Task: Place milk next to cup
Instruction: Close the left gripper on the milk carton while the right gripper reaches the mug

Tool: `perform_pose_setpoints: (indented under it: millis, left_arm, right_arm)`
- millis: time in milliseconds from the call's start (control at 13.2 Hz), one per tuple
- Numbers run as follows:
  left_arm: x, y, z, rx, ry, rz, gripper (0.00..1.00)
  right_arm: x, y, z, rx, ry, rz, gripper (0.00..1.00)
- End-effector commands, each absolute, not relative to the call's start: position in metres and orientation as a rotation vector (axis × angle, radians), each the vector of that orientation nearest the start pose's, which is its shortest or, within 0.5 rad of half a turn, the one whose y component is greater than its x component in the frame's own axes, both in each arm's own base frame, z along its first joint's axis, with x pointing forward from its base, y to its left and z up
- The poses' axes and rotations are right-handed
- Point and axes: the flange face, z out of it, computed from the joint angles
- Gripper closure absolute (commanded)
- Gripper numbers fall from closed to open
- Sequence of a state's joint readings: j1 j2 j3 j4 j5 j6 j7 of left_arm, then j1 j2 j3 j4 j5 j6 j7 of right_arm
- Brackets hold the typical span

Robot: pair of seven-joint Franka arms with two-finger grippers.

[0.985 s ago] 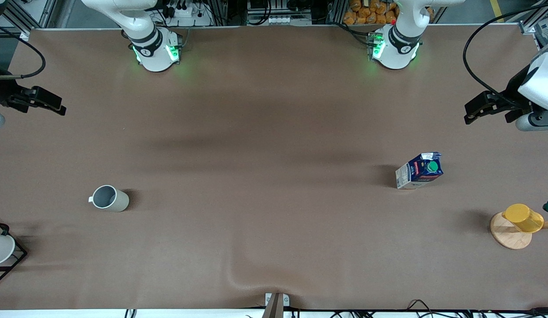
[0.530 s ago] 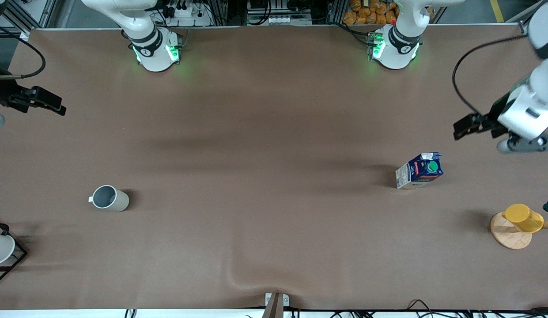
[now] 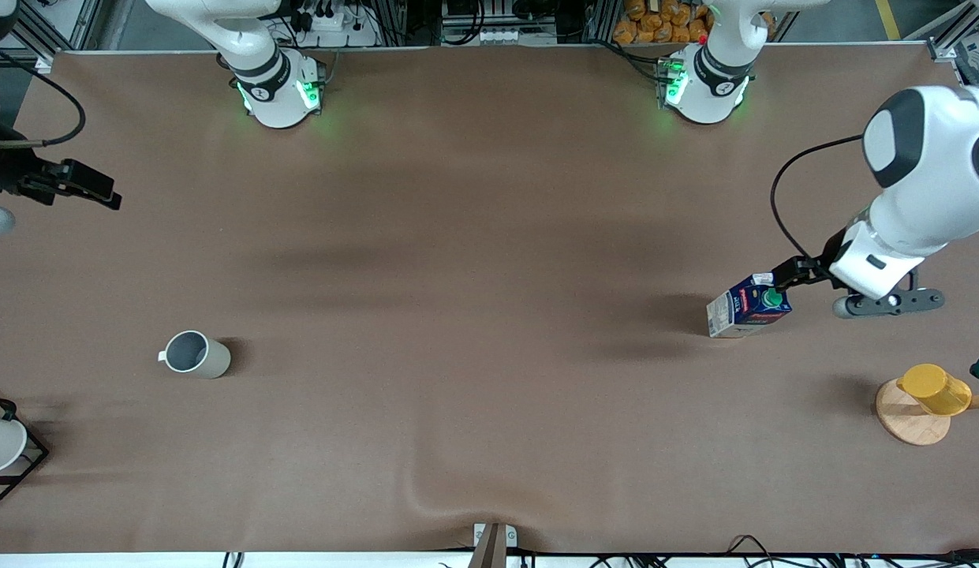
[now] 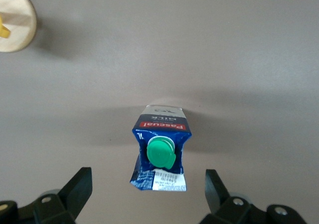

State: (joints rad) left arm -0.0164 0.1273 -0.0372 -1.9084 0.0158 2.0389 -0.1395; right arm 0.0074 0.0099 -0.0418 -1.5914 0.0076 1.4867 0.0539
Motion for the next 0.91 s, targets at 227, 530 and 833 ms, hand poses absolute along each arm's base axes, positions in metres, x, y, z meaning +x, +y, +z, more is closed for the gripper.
perform_pose_setpoints:
  millis: [227,530,833]
  left_arm:
    - [0.595,-0.027,0.392,-3.13,-0.157,0.061,0.0]
    - [0.596,-0.03,0.371,-3.131,-0.15,0.066,0.0]
    - [0.593,-0.031,0.359,-3.13,-0.144,0.085,0.0]
  right_arm:
    - [0.626,-0.015,0.494,-3.126,0.135,0.31,0.0]
    - [0.661,-0.01,0.408,-3.128,0.121,0.354,0.0]
    - [0.681,0.003,0.334,-3.134,0.09,0.347,0.0]
